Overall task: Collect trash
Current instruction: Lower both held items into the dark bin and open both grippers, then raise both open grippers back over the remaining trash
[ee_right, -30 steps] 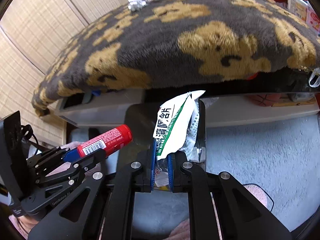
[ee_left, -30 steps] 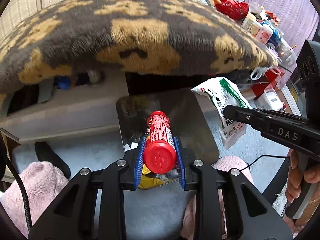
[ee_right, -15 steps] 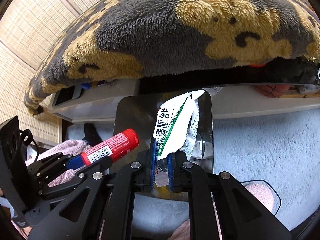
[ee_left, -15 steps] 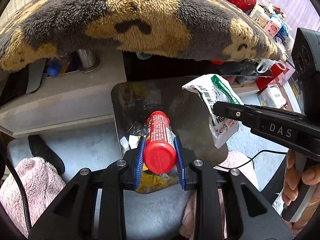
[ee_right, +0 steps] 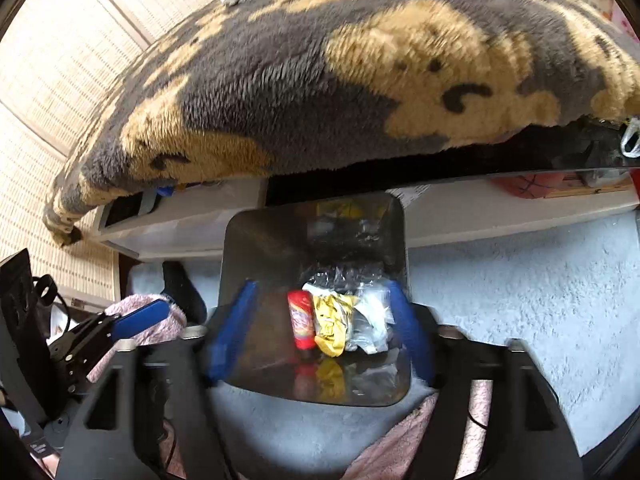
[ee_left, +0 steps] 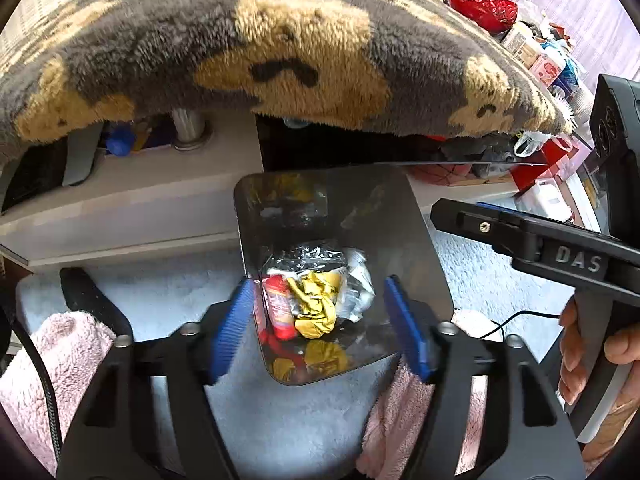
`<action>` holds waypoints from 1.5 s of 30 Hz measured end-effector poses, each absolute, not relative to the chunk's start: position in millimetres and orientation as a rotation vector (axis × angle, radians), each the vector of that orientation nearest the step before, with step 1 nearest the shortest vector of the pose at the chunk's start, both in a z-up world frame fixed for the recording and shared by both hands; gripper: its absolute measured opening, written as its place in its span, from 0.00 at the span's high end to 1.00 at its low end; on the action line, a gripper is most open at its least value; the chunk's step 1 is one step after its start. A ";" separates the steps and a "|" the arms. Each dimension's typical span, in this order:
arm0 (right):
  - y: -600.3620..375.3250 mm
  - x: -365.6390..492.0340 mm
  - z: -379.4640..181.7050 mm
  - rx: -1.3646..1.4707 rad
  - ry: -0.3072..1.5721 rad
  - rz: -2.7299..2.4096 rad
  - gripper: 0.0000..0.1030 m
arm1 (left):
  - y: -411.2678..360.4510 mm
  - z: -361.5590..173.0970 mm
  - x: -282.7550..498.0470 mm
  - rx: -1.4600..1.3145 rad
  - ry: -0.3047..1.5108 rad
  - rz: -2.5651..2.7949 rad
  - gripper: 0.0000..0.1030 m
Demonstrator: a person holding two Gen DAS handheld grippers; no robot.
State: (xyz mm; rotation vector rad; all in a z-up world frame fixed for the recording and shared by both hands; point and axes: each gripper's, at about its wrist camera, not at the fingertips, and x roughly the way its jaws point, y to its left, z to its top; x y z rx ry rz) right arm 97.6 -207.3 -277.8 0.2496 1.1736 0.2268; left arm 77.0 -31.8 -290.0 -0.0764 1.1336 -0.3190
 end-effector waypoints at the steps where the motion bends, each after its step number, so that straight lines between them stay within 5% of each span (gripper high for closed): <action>1: -207.7 97.1 -275.4 0.245 1.165 0.222 0.14 | -31.9 -286.6 75.7 -0.072 1.126 -0.319 0.29; 8: -215.8 94.8 -259.6 0.221 1.115 0.179 0.03 | -29.5 -265.8 70.6 -0.044 1.080 -0.298 0.14; 23: -241.2 130.5 -190.5 0.171 0.961 0.139 0.03 | -16.7 -207.3 106.0 -0.028 0.967 -0.277 0.13; 45: -216.7 317.0 -156.4 0.151 0.862 0.185 0.05 | -17.7 -170.2 289.7 -0.019 0.858 -0.230 0.13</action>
